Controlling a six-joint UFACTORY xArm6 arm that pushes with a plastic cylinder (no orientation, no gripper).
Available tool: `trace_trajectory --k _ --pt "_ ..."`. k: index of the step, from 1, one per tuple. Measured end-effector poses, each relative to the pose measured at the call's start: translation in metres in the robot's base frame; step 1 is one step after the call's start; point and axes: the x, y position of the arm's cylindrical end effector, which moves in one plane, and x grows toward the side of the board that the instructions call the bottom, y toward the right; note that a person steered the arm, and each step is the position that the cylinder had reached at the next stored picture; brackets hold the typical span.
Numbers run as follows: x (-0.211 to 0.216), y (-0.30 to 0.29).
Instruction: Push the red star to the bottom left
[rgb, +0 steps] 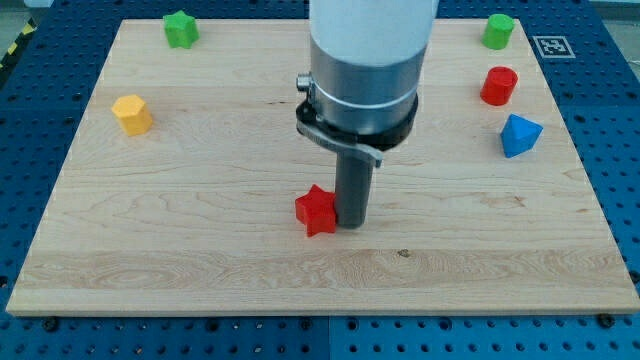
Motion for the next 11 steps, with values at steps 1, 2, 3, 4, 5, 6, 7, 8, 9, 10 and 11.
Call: trace_trajectory --k 1,2,3,4,5,6,7,8,9,10,11 --pt "-0.014 -0.005" --pt "-0.014 -0.022" --pt "-0.014 -0.053" --pt "-0.01 -0.079" --pt "0.013 -0.084" --pt "0.04 -0.089" --pt "0.035 -0.11" --pt "0.015 -0.127" --pt "0.019 -0.141" --pt "0.033 -0.158" --pt "0.035 -0.18"
